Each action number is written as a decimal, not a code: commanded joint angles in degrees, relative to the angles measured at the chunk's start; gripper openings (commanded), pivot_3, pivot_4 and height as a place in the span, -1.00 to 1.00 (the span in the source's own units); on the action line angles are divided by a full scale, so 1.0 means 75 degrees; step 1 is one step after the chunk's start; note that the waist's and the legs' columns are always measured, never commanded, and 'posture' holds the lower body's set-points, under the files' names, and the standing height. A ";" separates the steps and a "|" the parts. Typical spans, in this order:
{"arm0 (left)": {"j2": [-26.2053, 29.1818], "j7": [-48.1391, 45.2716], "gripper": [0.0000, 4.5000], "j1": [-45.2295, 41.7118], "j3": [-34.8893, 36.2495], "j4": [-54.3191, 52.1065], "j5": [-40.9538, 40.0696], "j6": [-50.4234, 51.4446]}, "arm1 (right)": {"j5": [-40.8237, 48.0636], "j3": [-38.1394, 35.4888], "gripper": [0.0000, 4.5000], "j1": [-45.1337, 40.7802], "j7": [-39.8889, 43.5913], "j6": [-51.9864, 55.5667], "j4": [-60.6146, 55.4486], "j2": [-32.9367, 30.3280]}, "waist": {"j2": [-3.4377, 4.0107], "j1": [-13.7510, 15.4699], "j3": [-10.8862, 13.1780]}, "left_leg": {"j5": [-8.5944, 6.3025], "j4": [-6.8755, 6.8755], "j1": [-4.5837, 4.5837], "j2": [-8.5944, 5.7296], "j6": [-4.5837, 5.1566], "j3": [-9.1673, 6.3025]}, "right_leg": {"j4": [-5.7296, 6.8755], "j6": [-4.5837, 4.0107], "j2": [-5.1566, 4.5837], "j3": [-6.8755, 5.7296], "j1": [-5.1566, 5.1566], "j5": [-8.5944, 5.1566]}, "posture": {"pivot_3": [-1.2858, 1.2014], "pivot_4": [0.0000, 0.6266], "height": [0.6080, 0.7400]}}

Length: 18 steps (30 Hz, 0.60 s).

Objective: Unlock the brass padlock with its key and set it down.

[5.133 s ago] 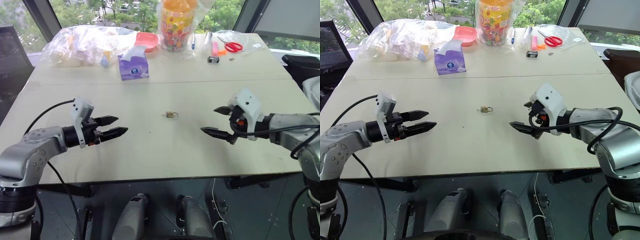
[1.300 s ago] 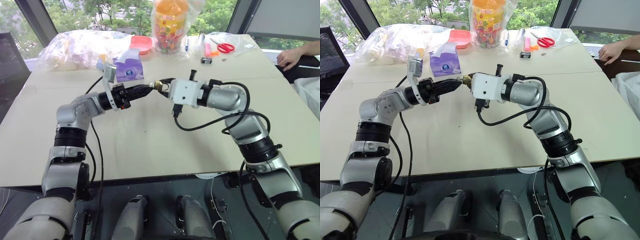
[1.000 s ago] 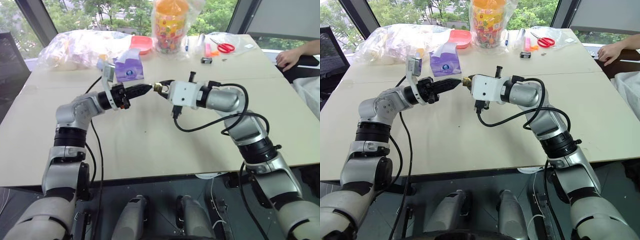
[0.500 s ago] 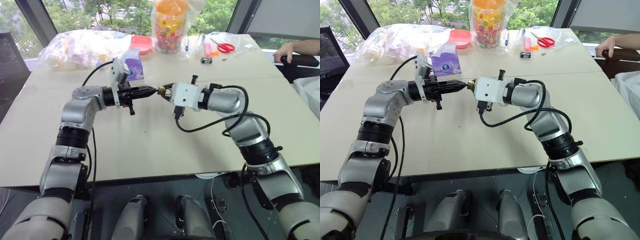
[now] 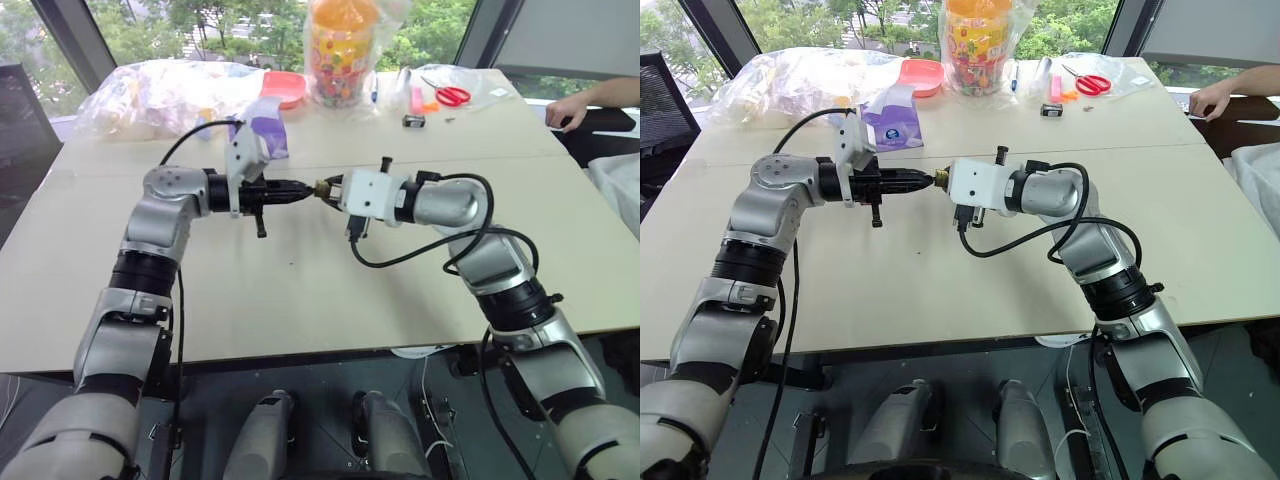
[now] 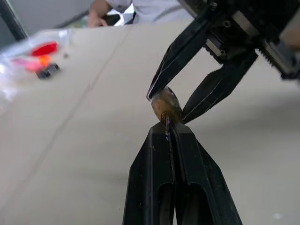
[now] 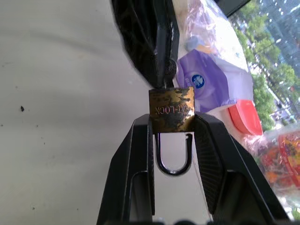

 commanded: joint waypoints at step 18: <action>-0.0379 0.0406 0.18 -0.0613 0.0547 0.0282 -0.0579 0.1183 | 0.0005 -0.0097 -0.70 -0.0237 -0.0247 -0.0227 -0.0490 0.0107 | 0.0000 0.0010 0.0000 | 0.0000 0.0001 0.0000 0.0000 -0.0001 -0.0002 | 0.0002 0.0000 -0.0001 0.0001 0.0000 0.0000 | 0.03 -0.52 1.00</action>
